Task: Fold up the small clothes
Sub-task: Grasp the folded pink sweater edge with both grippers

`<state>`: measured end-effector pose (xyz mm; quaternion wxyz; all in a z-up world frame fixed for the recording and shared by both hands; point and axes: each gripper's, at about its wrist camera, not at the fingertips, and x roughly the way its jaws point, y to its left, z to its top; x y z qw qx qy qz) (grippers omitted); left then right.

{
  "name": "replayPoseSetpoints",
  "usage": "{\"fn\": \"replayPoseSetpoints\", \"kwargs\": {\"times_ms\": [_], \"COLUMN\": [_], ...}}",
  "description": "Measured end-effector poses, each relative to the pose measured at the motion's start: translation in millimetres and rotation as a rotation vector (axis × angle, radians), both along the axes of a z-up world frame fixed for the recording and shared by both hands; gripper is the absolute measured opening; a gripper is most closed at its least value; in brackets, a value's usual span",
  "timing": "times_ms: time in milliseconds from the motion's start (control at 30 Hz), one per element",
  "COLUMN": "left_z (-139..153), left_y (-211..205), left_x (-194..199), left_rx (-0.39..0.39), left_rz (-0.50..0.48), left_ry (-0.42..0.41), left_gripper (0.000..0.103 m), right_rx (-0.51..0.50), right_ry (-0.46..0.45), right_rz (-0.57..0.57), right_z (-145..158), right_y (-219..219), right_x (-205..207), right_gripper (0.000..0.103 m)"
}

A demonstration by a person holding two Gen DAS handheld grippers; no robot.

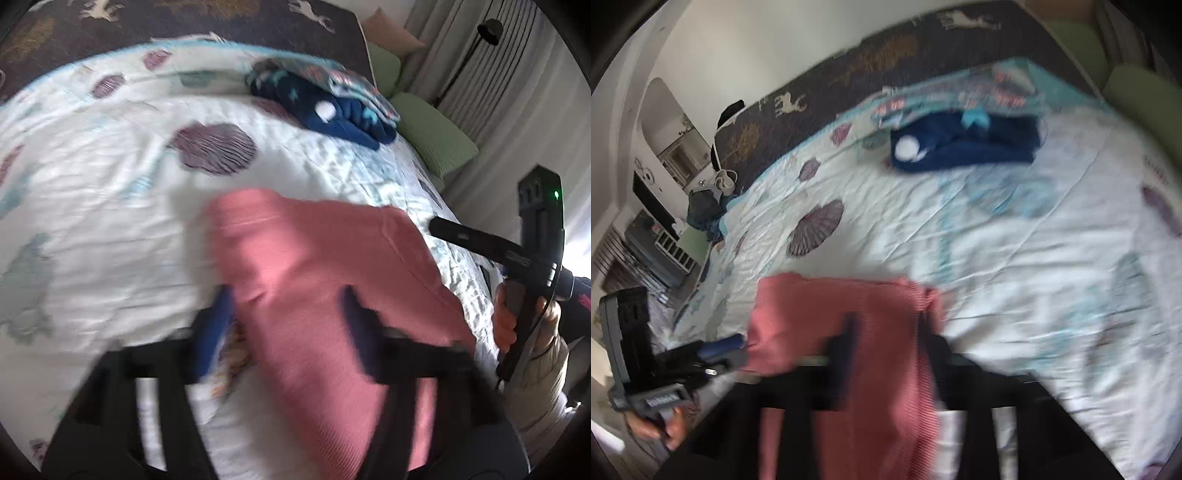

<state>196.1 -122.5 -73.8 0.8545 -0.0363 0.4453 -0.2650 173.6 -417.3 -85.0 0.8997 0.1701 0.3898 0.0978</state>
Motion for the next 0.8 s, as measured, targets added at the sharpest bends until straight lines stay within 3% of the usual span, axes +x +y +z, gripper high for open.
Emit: {"fn": "replayPoseSetpoints", "kwargs": {"times_ms": [67, 133, 200, 333, 467, 600, 800], "left_z": [-4, -13, -19, -33, -34, -36, -39], "left_y": [12, 20, 22, 19, 11, -1, -8], "left_x": [-6, -11, -12, -8, -11, 2, 15], "left_rx": [-0.061, -0.129, -0.144, -0.151, -0.146, -0.123, -0.131], "left_rz": [-0.032, -0.063, -0.072, -0.059, -0.089, -0.099, -0.116], "left_ry": [0.039, 0.107, 0.127, 0.192, 0.17, 0.175, 0.165], "left_gripper": [0.075, 0.075, 0.075, 0.075, 0.075, 0.075, 0.075], "right_rx": [-0.008, 0.048, 0.109, 0.113, 0.14, 0.05, 0.077], "right_ry": [0.007, 0.047, 0.091, 0.125, 0.117, 0.09, 0.078], "right_rz": [0.028, 0.081, 0.131, 0.142, 0.19, 0.24, 0.266], "right_z": [0, -8, -20, -36, -40, -43, -46], "right_y": [-6, -10, -13, -8, -1, 13, 15], "right_x": [-9, -14, -22, -23, -12, 5, 23], "right_gripper": [0.081, 0.081, 0.081, 0.081, 0.081, 0.081, 0.081]}}
